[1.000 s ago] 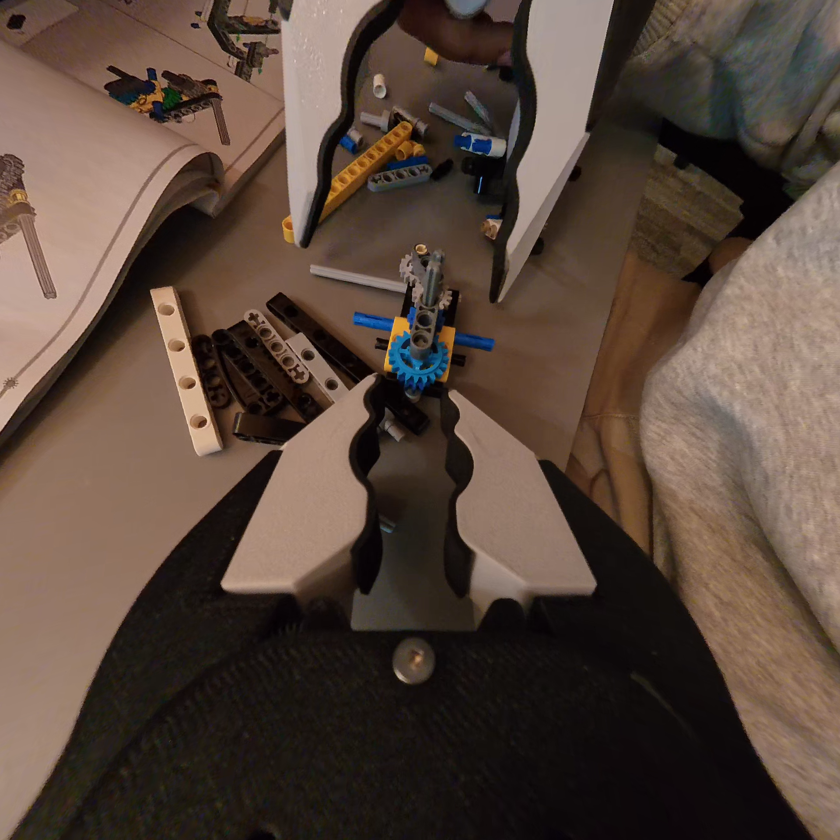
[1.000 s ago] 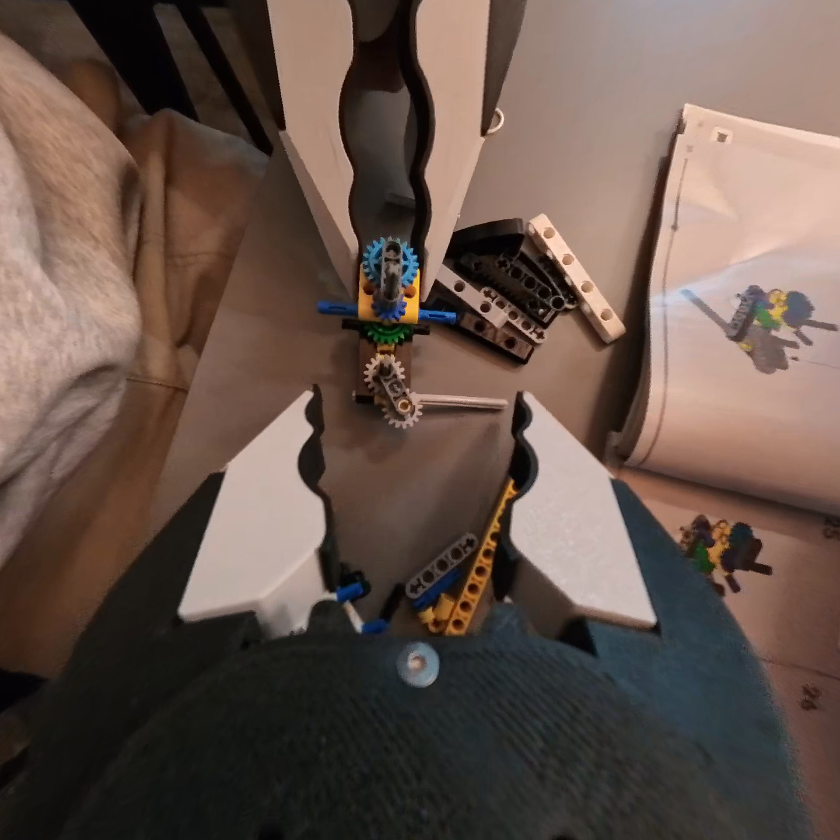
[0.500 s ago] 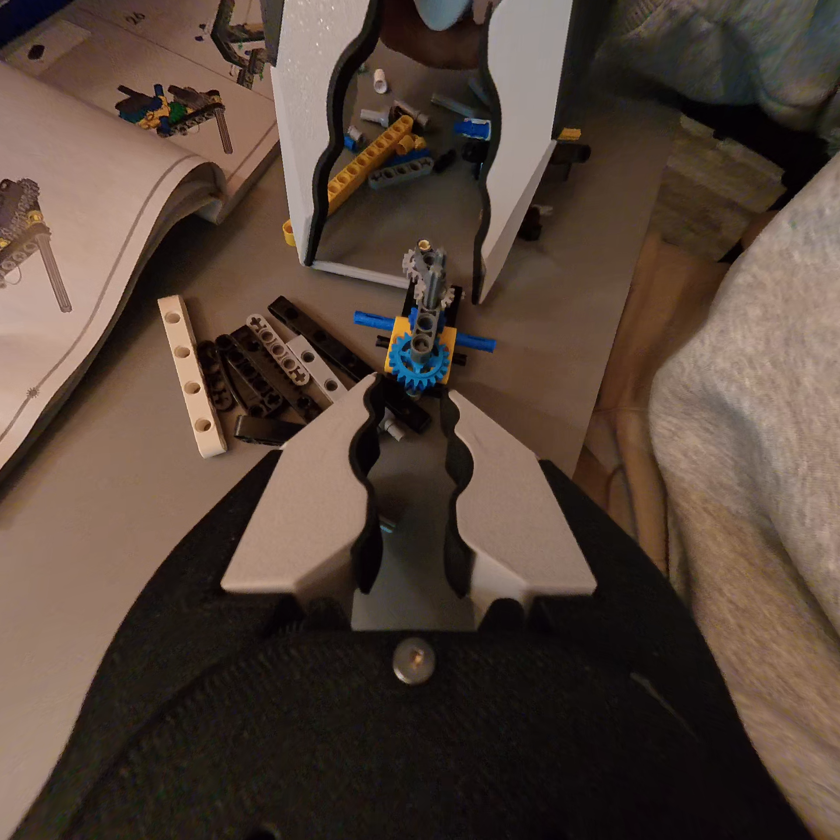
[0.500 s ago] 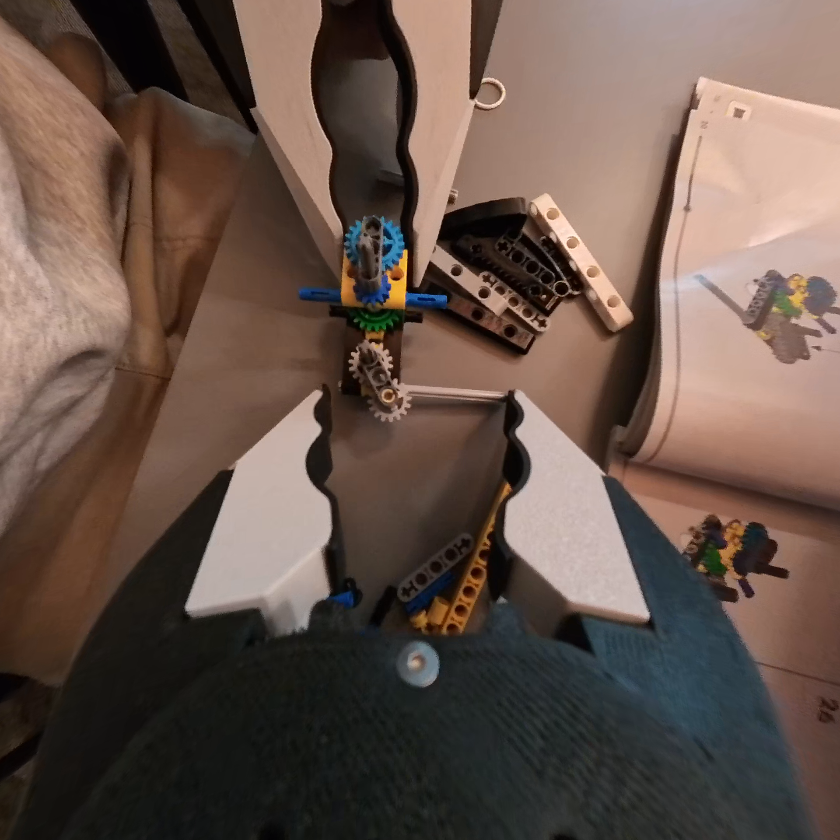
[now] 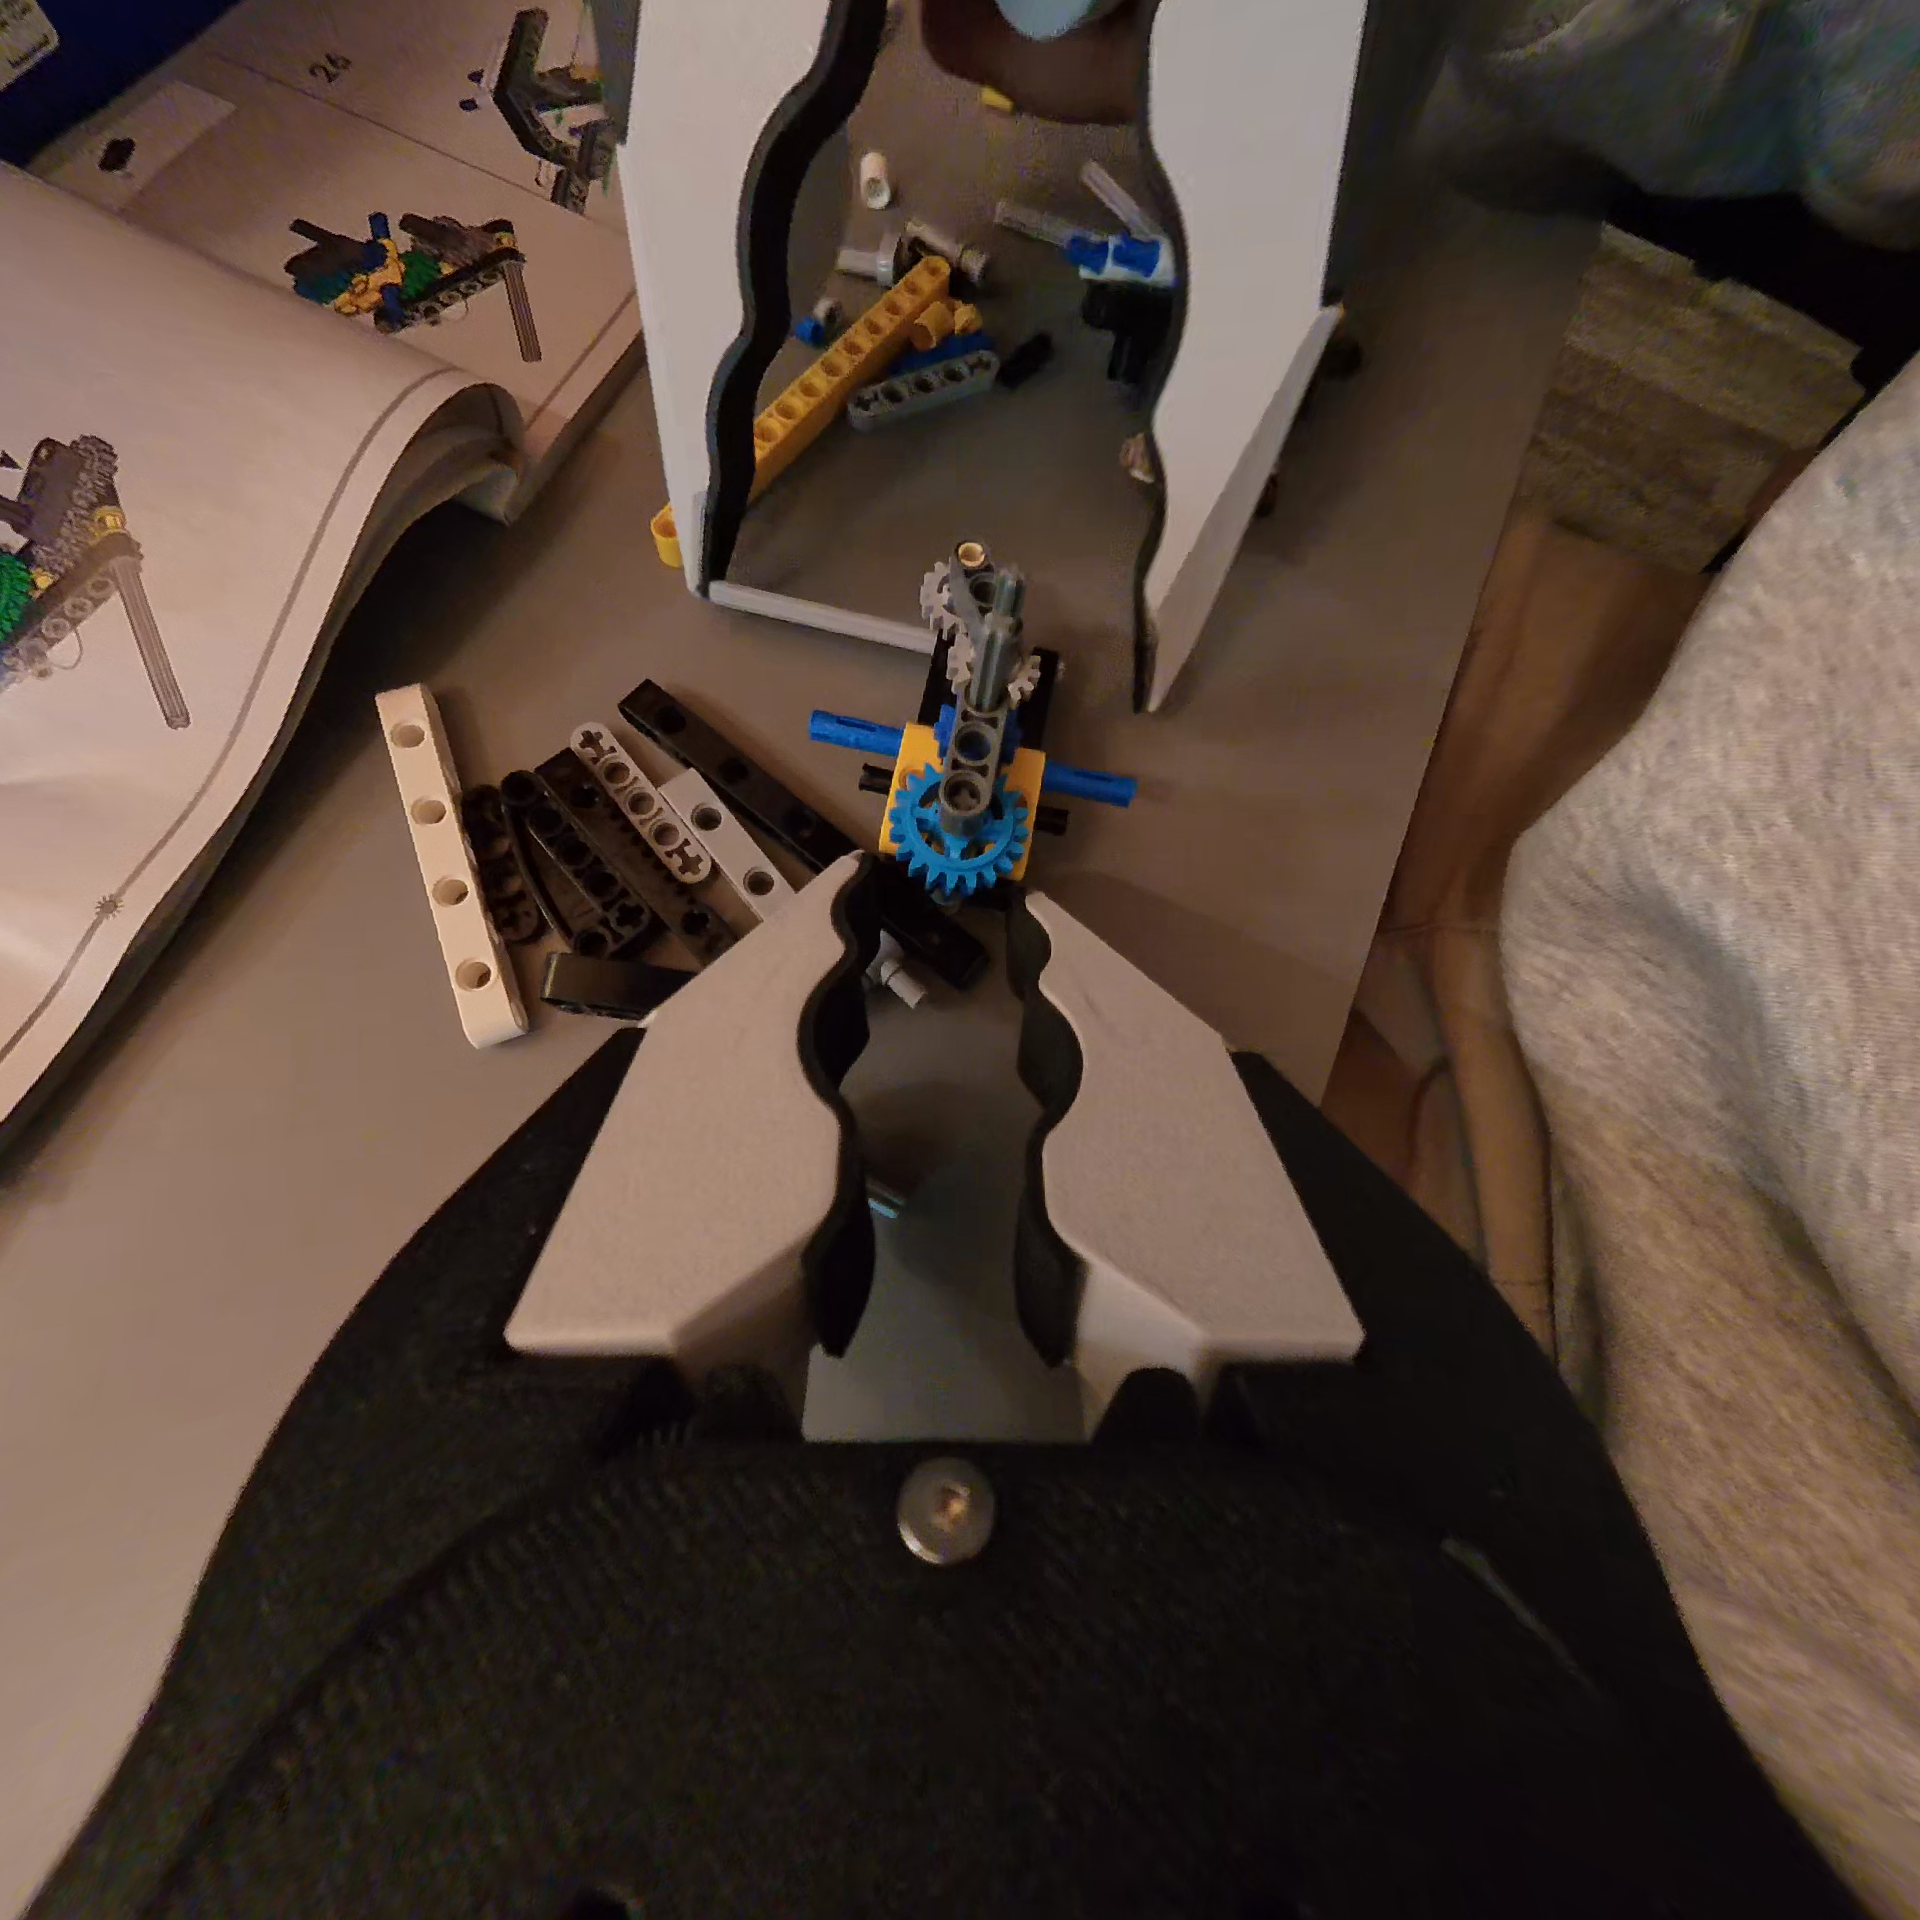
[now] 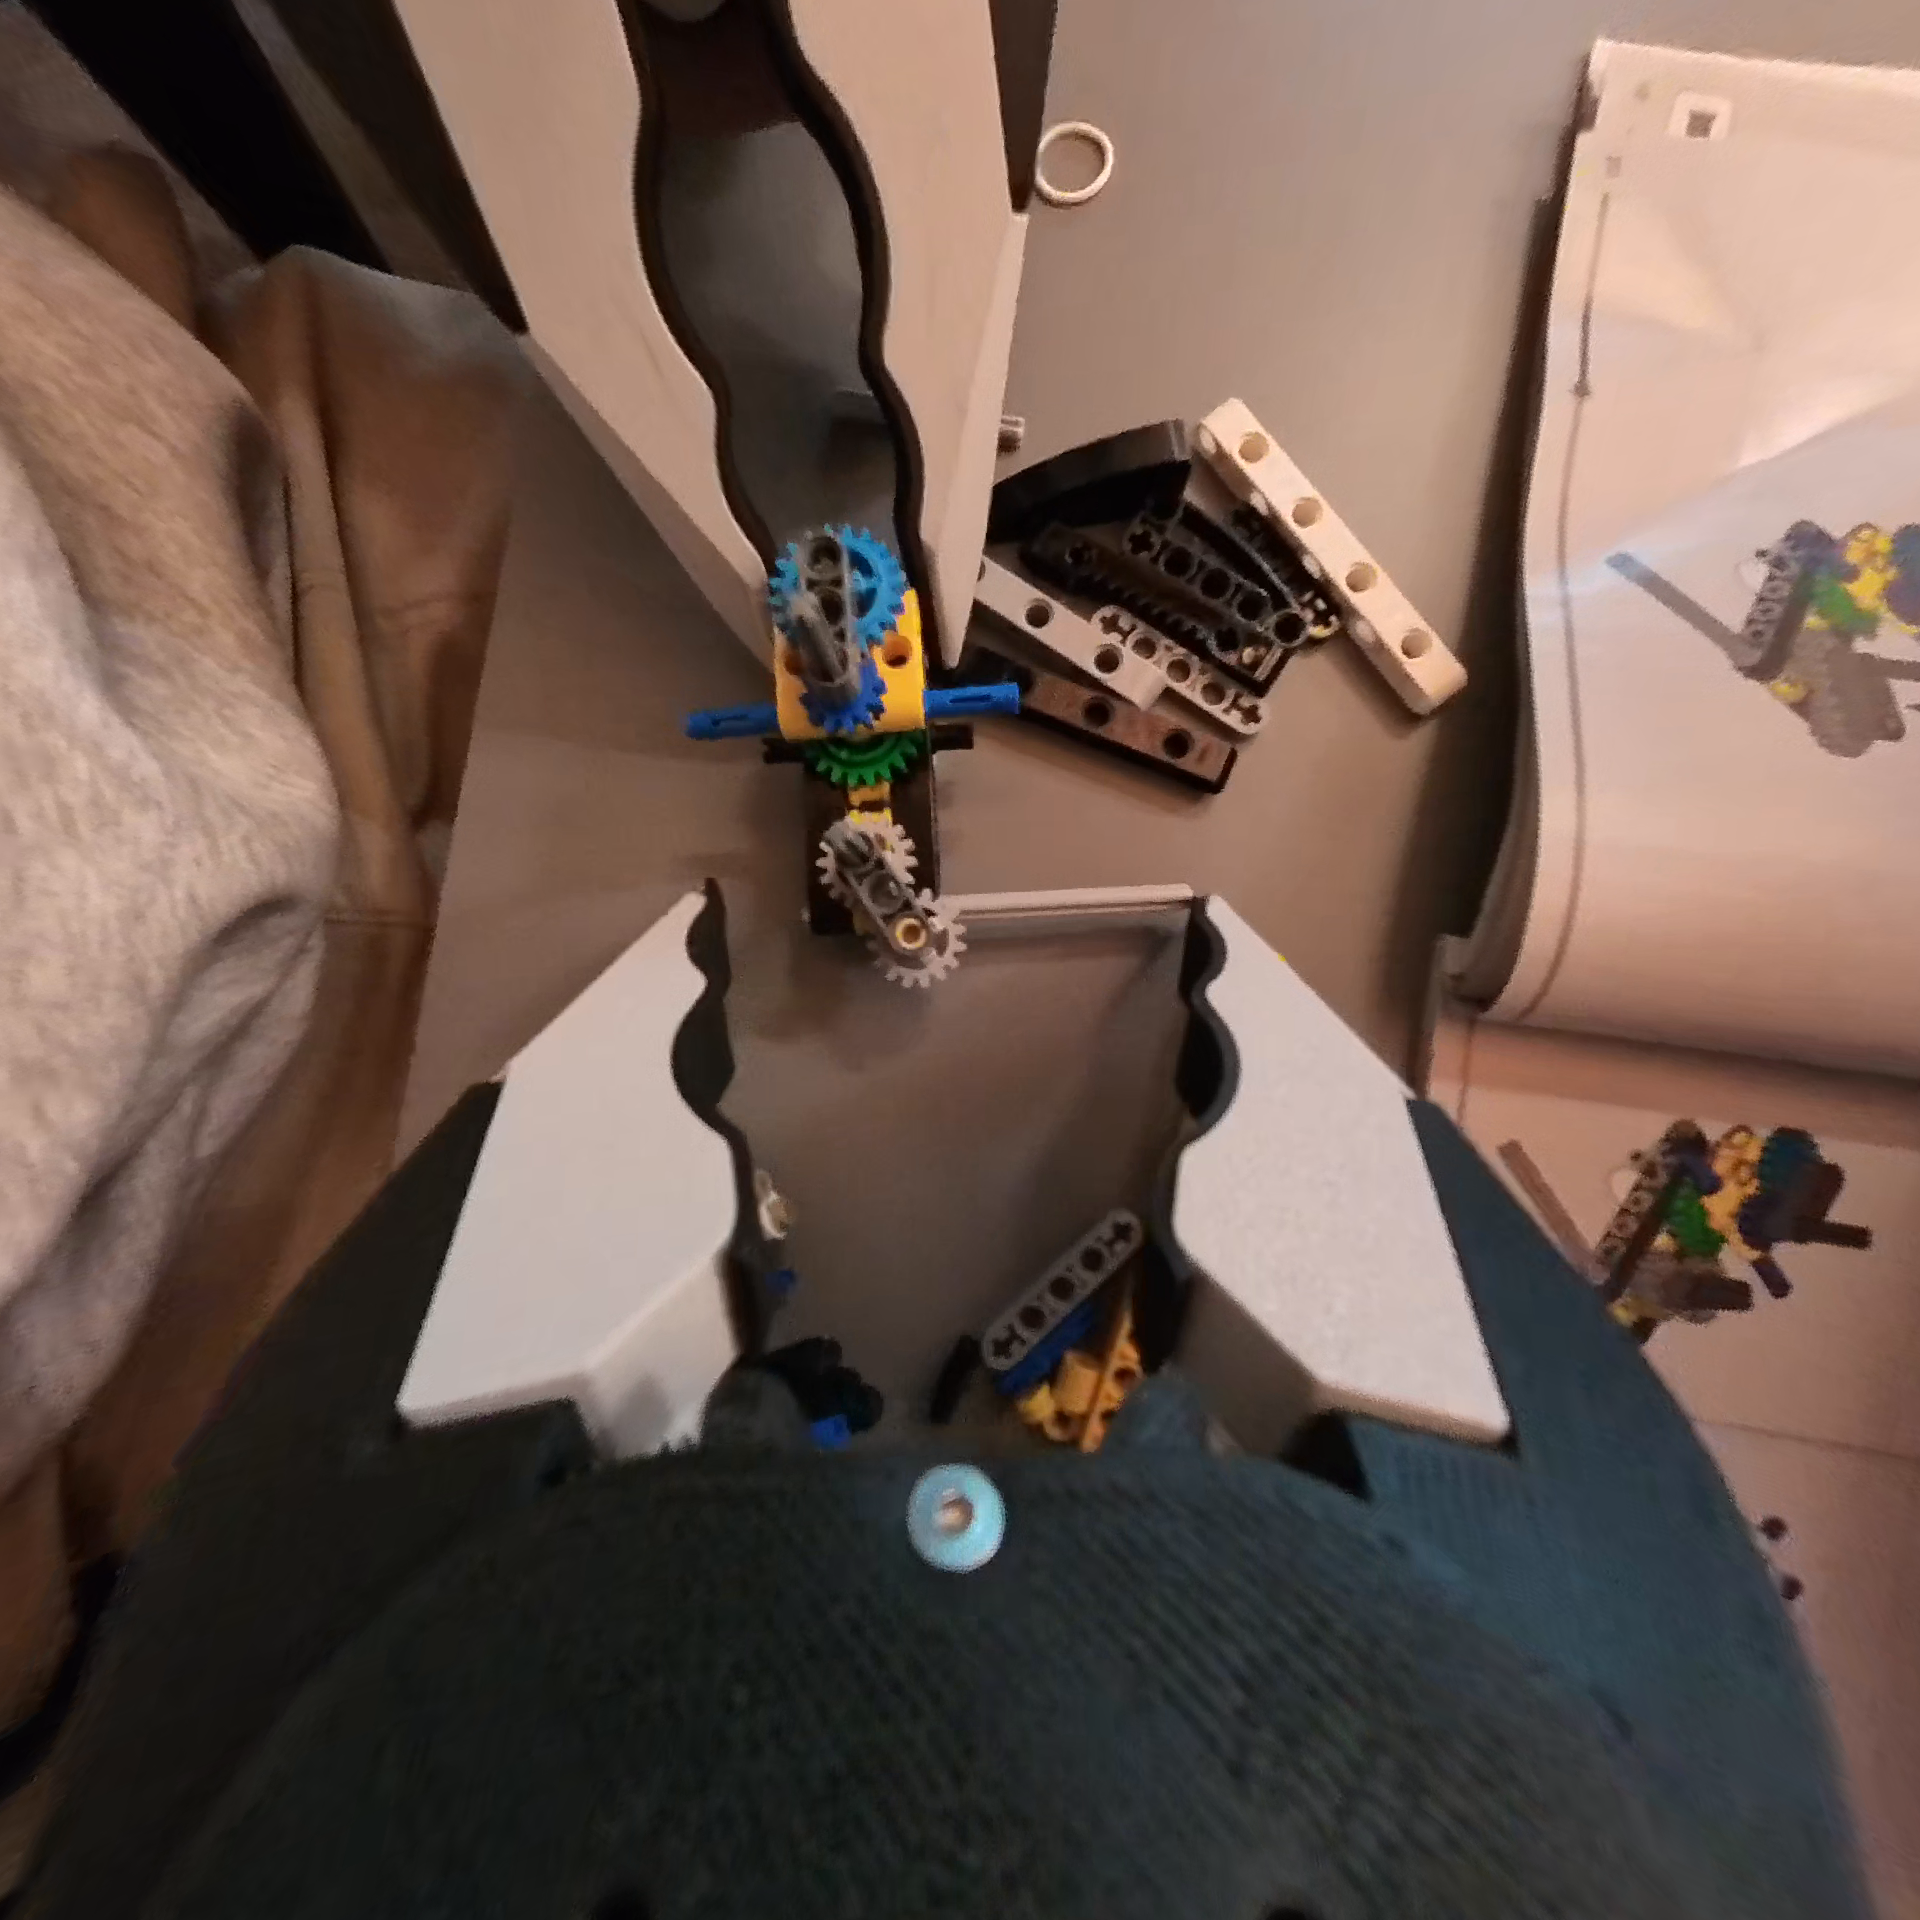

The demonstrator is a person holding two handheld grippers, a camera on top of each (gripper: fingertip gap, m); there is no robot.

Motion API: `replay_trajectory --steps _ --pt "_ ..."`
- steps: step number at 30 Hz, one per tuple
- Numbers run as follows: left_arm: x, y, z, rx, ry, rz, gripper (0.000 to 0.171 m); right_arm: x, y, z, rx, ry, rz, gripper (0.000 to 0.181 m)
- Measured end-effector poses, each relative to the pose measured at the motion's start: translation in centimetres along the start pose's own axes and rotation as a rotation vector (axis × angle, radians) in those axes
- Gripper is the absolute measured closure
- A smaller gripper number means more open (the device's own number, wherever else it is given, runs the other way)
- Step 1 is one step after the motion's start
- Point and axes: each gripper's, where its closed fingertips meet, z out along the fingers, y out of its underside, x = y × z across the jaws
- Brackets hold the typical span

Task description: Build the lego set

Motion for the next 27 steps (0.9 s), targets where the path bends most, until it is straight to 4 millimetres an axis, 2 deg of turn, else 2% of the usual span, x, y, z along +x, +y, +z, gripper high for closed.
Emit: replay_trajectory --steps 4,7,17,21,27 --pt "0.0 0.0 0.0 -0.001 -0.013 0.012 0.149 0.1 -0.3 -0.3 -0.013 0.084 0.017 0.099" --pt "-0.1 0.0 0.0 -0.001 -0.017 0.015 0.149 0.4 -0.3 -0.2 -0.051 0.112 0.022 0.096" --pt "-0.3 -0.1 0.0 0.003 -0.026 0.01 0.15 1.3 -0.5 0.3 -0.208 0.12 0.041 0.1" --pt "-0.2 -0.2 0.0 0.008 -0.028 0.014 0.15 1.1 -0.6 0.7 -0.224 0.115 0.025 0.107" --pt "-0.3 -0.2 0.1 0.008 -0.036 0.019 0.15 1.2 -0.4 0.9 -0.251 0.124 0.015 0.106"
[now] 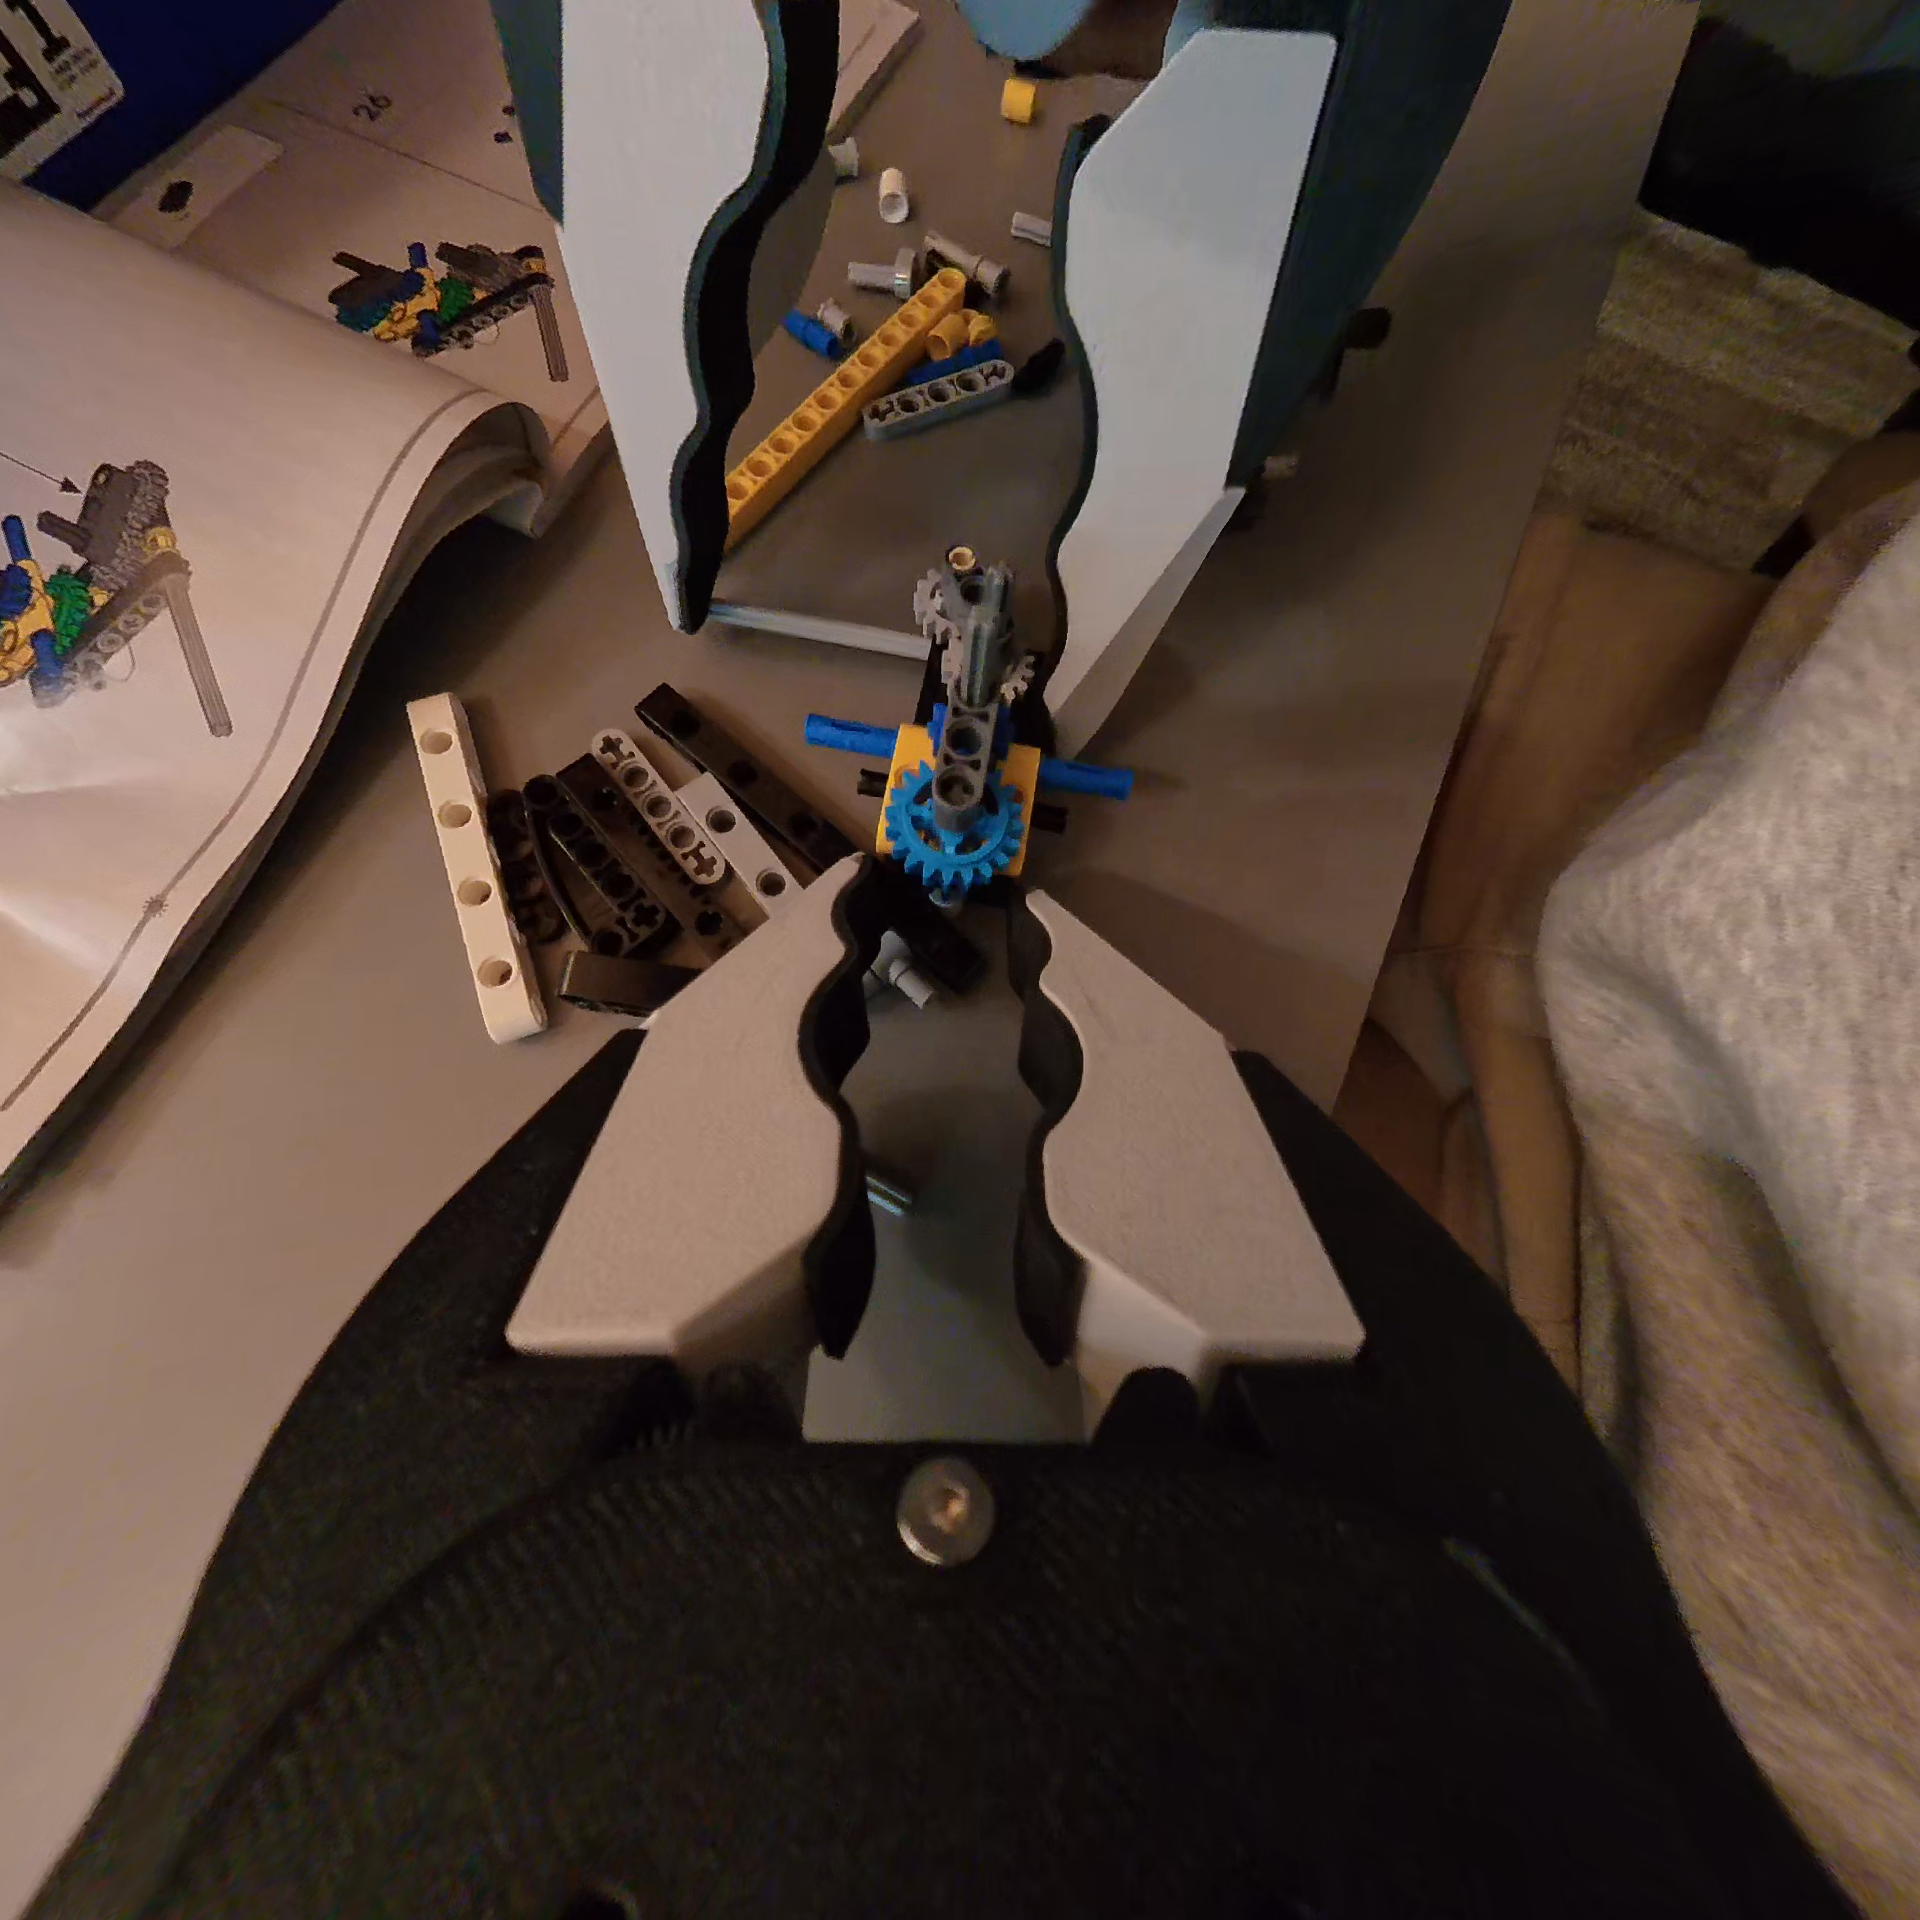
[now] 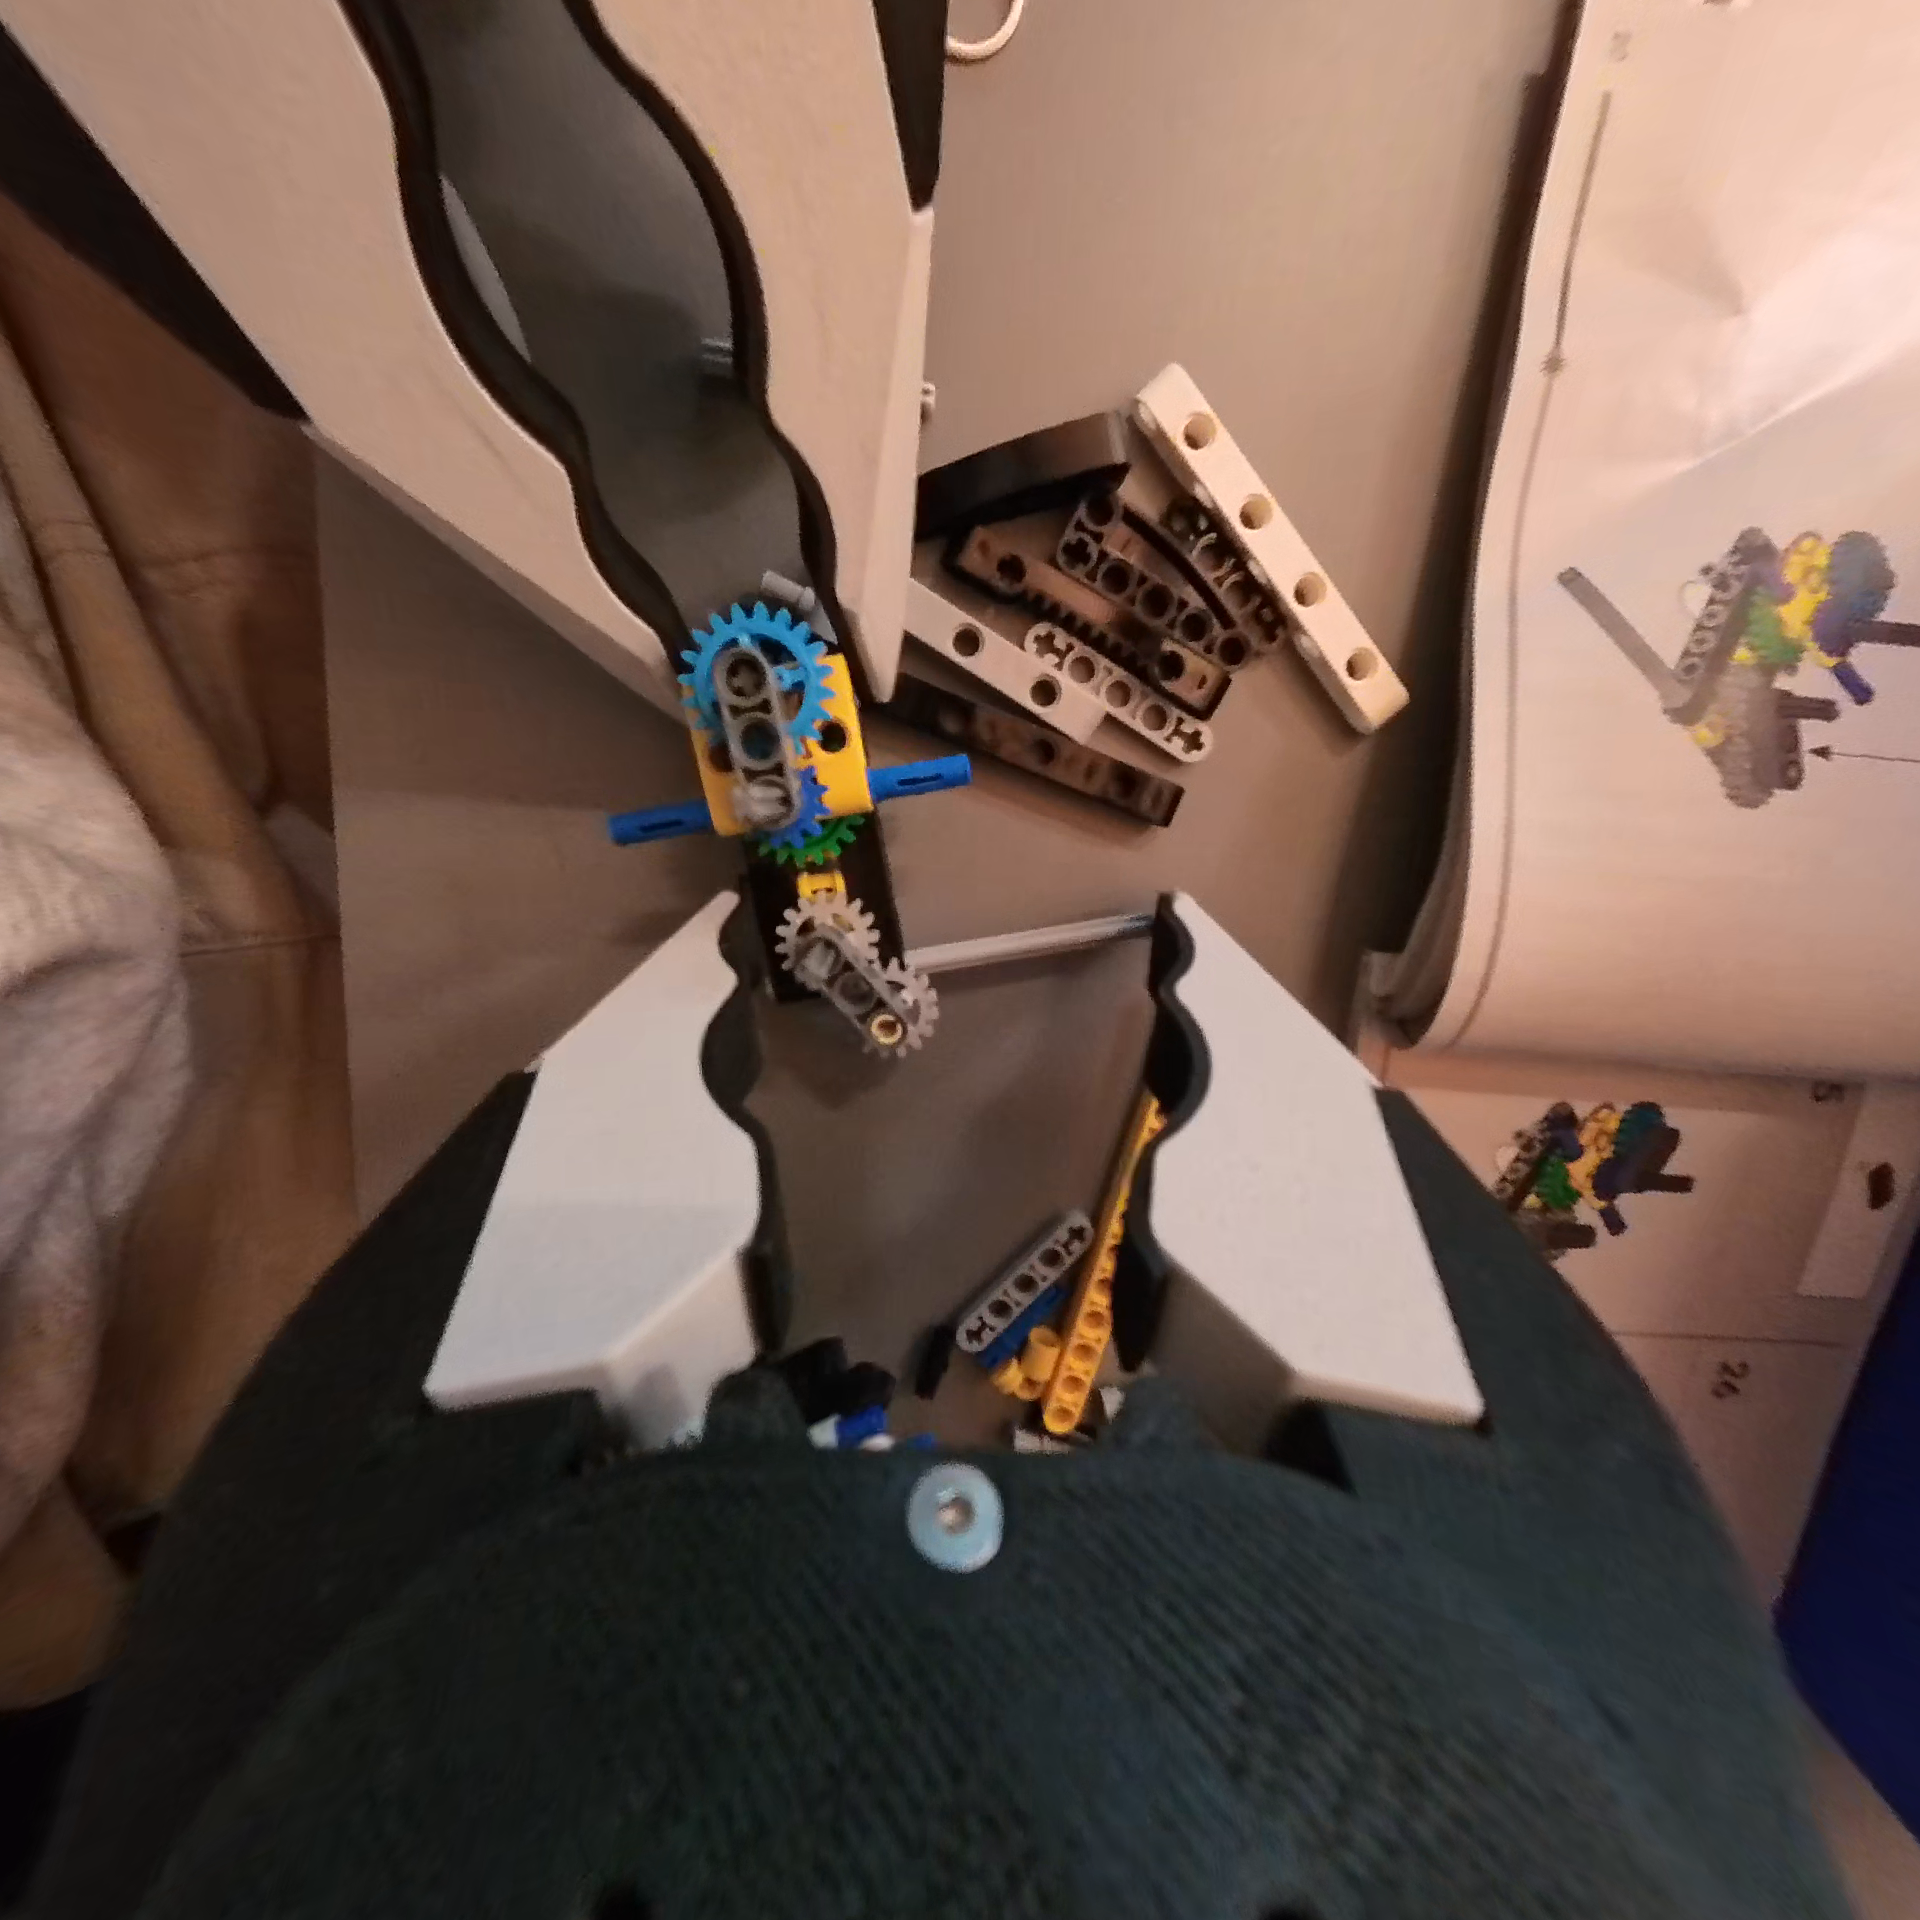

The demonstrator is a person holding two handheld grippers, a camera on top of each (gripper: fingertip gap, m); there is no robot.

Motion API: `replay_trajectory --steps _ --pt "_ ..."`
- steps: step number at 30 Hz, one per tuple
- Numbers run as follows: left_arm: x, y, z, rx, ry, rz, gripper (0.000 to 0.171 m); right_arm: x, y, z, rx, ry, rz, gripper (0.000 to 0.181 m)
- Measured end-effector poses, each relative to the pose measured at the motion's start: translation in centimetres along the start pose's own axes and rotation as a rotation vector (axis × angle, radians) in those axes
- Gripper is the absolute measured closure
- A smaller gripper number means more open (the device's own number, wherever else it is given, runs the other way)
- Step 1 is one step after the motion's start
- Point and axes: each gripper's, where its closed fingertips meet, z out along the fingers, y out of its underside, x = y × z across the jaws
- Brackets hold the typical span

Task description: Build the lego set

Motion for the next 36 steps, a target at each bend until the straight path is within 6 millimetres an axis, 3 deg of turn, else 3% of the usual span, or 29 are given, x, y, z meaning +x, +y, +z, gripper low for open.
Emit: replay_trajectory --steps 36 --pt "-0.23 0.07 0.24 -0.007 -0.006 -0.012 0.15 0.08 0.28 0.22 -0.007 0.023 0.001 0.109"
